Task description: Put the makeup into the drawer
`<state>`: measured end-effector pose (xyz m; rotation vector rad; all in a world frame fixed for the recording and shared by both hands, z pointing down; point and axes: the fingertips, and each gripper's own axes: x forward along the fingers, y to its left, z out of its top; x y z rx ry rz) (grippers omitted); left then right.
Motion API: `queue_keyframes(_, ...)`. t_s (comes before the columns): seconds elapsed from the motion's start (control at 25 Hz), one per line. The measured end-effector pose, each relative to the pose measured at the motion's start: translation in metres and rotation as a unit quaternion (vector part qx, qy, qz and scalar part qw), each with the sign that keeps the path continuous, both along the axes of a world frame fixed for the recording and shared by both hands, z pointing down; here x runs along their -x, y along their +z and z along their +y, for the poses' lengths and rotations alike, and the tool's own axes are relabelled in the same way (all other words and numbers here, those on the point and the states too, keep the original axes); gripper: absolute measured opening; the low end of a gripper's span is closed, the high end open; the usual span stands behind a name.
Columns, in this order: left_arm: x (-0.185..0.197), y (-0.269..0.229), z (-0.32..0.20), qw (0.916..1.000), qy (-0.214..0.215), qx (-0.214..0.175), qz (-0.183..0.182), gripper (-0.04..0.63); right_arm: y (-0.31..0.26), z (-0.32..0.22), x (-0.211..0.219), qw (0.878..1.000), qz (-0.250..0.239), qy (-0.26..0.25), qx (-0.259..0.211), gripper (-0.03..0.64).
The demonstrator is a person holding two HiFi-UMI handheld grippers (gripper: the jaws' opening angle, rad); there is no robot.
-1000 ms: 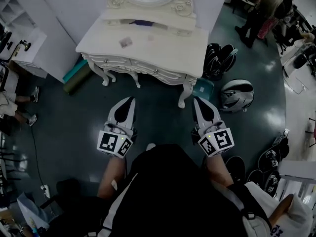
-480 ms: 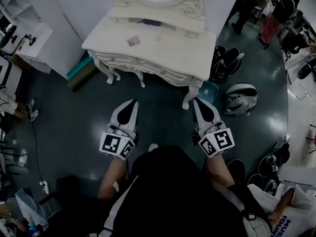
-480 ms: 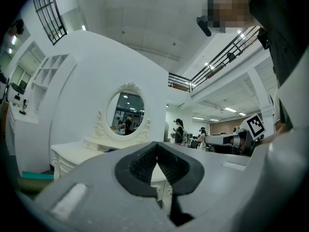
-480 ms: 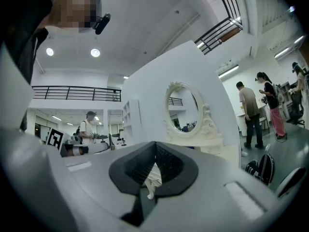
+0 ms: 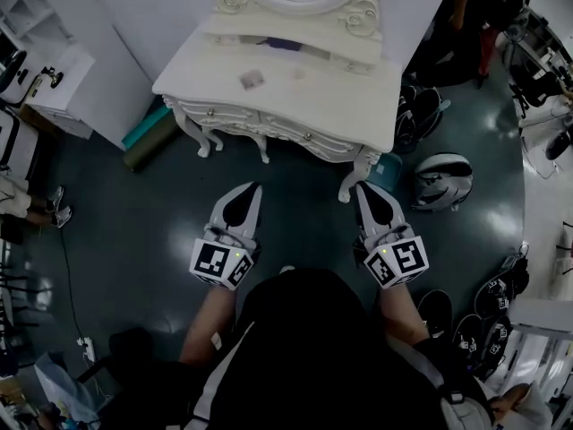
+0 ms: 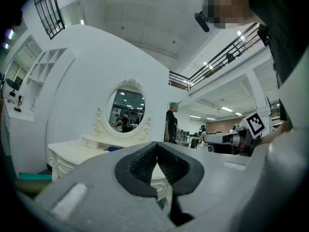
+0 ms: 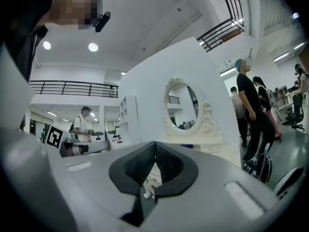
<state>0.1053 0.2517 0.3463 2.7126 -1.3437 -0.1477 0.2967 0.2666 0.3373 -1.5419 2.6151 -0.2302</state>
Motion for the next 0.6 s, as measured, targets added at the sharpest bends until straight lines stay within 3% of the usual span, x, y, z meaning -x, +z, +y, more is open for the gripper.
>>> queue_keyframes(0.36, 0.016, 0.008, -0.033, 0.9998, 0.007, 0.014, -0.013, -0.002, 0.005, -0.027, 0.012, 1.0, 0.009, 0.014, 0.014, -0.002)
queue_keyframes(0.6, 0.022, 0.022, -0.057, 0.9992, -0.019, 0.029, -0.018, -0.002, 0.018, -0.057, 0.011, 1.0, 0.003, 0.001, 0.029, -0.001)
